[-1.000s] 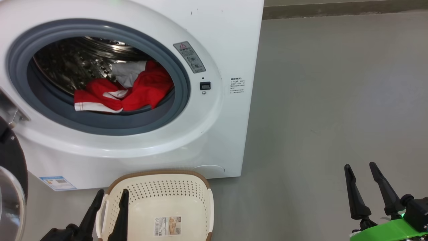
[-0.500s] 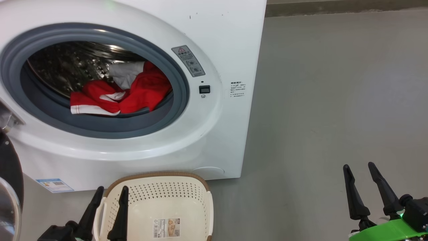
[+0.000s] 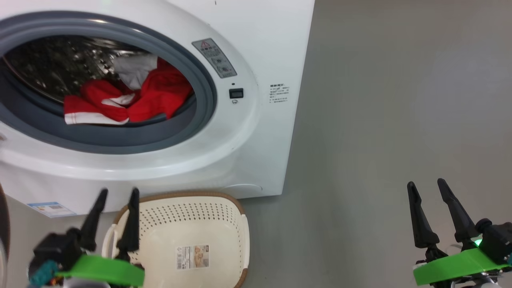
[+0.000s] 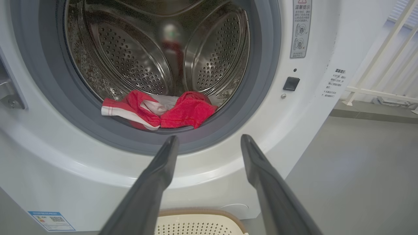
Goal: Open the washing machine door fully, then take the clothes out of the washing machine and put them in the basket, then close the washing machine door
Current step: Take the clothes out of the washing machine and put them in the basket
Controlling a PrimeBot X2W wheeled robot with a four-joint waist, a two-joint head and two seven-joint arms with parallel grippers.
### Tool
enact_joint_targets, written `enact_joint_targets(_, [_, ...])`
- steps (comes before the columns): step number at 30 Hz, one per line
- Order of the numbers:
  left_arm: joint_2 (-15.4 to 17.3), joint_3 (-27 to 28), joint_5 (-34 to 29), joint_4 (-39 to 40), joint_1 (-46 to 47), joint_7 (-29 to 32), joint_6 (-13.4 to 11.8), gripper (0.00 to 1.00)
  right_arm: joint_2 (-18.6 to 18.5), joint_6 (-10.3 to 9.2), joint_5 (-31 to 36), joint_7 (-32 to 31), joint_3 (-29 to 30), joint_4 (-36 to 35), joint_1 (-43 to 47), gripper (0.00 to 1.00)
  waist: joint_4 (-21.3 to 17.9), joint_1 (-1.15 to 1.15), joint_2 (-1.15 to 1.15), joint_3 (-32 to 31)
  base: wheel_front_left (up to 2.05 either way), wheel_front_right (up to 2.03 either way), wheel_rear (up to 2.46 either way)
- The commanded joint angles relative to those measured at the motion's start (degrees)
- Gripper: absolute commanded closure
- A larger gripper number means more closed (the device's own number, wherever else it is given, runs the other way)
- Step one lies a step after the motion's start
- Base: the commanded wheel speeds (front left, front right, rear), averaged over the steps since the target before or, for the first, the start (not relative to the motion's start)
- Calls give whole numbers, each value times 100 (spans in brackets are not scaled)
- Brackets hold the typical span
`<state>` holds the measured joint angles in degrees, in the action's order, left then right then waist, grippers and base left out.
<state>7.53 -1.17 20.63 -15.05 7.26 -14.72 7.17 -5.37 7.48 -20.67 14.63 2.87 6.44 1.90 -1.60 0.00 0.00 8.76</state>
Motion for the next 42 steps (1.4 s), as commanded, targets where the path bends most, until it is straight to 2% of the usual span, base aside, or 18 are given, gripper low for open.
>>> enact_joint_targets(1, [86, 310, -102, -6, 449, -28, 32, 0, -56, 1, -23, 37, -147, -163, -223, 0, -117, 0, 0, 265, 0, 0, 0])
enact_joint_targets(12, [353, 334, -468, -1119, 2084, -28, 32, 0, 49, 1, -33, 37, -270, -168, -596, 0, -535, 0, 0, 946, 0, 0, 0])
enact_joint_targets(23, [1086, 182, -551, -2616, 3660, -28, 32, 0, 151, 1, -63, 37, -336, -198, -962, 0, -1012, 0, 0, 1556, 0, 0, 0])
enact_joint_targets(32, [1472, 40, -619, -3619, 4568, -28, 32, 0, 217, 1, -103, 37, -519, -216, -1063, 0, -1274, 0, 0, 1850, 0, 0, 0])
enact_joint_targets(42, [1874, -216, -637, -4251, 5116, -28, 32, 0, 240, 1, -134, 37, -637, -277, -1134, 0, -1542, 0, 0, 2116, 0, 0, 0])
